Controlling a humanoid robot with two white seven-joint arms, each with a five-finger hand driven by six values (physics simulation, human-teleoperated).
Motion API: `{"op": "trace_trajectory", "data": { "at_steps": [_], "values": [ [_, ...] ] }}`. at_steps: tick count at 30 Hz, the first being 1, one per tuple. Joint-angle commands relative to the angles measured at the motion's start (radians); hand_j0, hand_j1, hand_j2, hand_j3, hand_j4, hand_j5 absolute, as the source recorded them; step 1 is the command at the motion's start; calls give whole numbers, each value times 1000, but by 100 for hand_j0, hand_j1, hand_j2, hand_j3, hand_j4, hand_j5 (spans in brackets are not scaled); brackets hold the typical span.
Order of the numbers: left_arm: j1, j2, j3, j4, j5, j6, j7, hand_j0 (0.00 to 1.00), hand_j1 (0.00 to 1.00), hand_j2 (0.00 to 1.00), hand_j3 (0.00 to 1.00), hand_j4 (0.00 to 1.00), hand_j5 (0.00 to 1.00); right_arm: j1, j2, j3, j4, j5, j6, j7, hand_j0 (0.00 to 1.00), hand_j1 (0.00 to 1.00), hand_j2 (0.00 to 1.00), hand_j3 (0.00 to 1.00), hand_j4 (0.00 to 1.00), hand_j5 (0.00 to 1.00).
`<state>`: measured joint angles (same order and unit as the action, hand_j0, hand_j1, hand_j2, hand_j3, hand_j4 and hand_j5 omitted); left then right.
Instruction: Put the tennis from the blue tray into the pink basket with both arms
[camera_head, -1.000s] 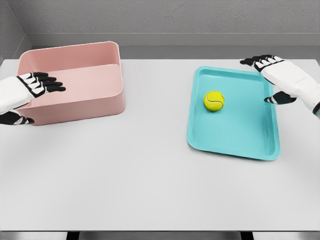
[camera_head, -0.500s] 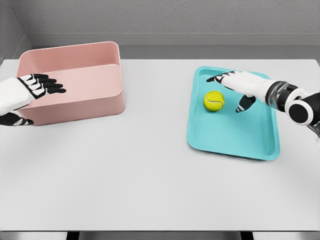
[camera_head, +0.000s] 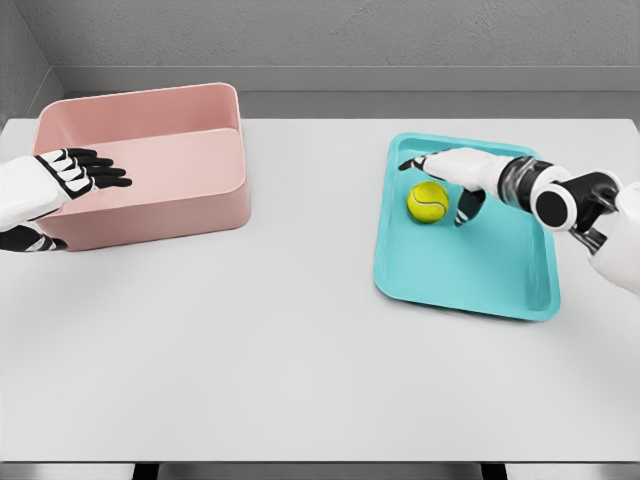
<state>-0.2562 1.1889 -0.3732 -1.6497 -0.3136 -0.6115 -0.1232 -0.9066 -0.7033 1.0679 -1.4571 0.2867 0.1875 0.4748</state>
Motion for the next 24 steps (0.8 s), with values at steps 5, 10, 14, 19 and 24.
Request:
{"op": "trace_trajectory", "data": {
  "at_steps": [5, 10, 14, 19, 24],
  "values": [
    [0, -2, -1, 4, -16, 1, 1, 100, 100, 100, 100, 100, 100, 0, 19, 26, 31, 2, -2, -1, 100, 100, 100, 100, 100, 100],
    [0, -2, -1, 2, -15, 1, 1, 100, 100, 100, 100, 100, 100, 0, 22, 35, 38, 0, 0, -1, 100, 100, 100, 100, 100, 100],
    [0, -2, -1, 2, -15, 1, 1, 100, 100, 100, 100, 100, 100, 0, 24, 49, 52, 0, 0, -1, 93, 93, 93, 93, 93, 93],
    [0, -2, -1, 2, -15, 1, 1, 100, 100, 100, 100, 100, 100, 0, 24, 50, 46, 3, -11, 2, 58, 58, 58, 58, 58, 58],
    [0, -2, 0, 2, -15, 1, 1, 100, 100, 100, 100, 100, 100, 0, 22, 49, 46, 5, -11, 2, 52, 52, 52, 52, 52, 52]
  ]
}}
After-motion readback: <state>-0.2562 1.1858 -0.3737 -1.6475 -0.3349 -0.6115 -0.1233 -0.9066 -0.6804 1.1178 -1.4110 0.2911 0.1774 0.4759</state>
